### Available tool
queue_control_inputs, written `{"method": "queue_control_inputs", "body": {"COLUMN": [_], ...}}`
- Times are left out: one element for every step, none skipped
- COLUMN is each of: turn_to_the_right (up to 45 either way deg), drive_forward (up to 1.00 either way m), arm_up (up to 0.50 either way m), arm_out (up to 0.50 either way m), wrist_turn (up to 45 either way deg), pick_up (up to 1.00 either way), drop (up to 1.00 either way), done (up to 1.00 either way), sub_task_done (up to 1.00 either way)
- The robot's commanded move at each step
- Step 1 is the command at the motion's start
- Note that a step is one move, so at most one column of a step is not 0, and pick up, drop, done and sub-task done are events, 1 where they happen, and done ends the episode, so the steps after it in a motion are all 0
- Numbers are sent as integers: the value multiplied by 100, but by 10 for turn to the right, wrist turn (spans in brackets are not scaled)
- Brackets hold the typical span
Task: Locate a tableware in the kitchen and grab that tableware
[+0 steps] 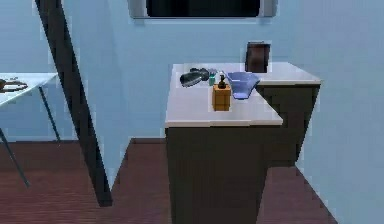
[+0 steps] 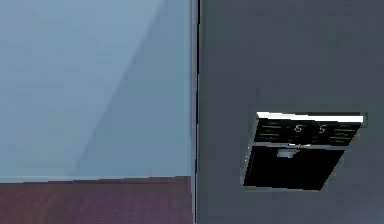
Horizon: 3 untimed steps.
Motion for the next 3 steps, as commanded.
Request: {"method": "queue_control_inputs", "body": {"turn_to_the_right": [60, 0, -450], "drive_forward": [0, 30, 0], "arm_up": [0, 0, 0], "arm_out": [0, 0, 0], "wrist_turn": [0, 0, 0], "pick_up": [0, 0, 0], "drop": [0, 0, 0], "done": [0, 0, 0], "sub_task_done": [0, 0, 0]}}
